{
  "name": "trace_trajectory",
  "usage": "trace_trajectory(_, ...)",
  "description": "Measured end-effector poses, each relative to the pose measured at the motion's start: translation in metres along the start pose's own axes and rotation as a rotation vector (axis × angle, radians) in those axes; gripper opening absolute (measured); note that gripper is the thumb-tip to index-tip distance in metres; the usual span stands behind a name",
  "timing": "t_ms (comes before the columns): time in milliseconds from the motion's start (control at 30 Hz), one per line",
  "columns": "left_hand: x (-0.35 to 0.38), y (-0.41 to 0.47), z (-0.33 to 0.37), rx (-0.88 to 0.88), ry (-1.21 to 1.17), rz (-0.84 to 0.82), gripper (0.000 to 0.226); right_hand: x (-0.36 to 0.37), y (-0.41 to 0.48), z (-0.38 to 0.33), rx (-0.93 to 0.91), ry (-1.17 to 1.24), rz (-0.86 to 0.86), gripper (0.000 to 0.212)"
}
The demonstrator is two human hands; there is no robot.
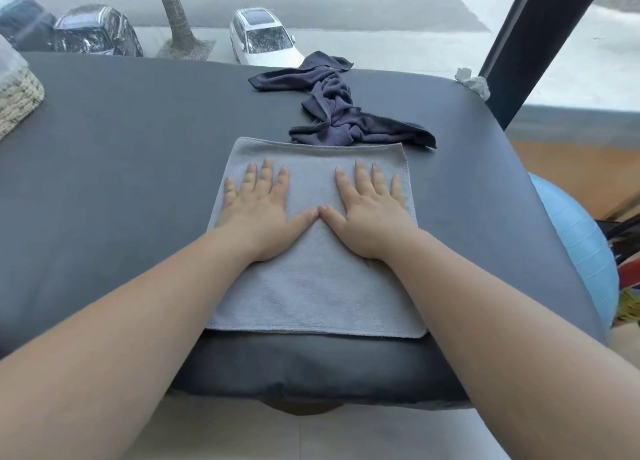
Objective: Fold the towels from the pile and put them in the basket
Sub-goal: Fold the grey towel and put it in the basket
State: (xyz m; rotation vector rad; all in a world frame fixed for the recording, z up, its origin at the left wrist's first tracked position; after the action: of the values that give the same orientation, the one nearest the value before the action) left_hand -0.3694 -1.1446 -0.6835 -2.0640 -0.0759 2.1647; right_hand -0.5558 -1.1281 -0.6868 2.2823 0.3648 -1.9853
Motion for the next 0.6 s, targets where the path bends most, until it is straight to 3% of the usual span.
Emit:
trace_trajectory(267, 0.004, -0.030, -0.007, 0.038, 0.018, -0.044, 0.120, 0.003, -0.043, -0.004, 0.053, -0.024, -0.072, 0.094)
trace_trajectory(400, -0.008, -0.001, -0.011, 0.064, 0.037, -0.040, 0.127, -0.009, -0.016, 0.004, 0.080, -0.051, -0.099, 0.094)
trace_trajectory(600, -0.020, 0.053, -0.024, 0.035, 0.008, -0.057, 0.119, -0.023, 0.034, 0.031, 0.124, -0.050, -0.098, 0.090)
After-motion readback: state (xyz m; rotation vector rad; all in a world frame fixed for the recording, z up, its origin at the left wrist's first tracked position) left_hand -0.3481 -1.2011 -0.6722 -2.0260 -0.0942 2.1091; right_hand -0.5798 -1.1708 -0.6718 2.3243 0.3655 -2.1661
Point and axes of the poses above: each hand's wrist, its own y-axis towards the middle knuckle, its own x-axis out of the palm, z = x × y, the point moved 3 cm from there along y, towards the middle knuckle, and after that the axes turned 8 degrees about -x, right-handed, at the moved point
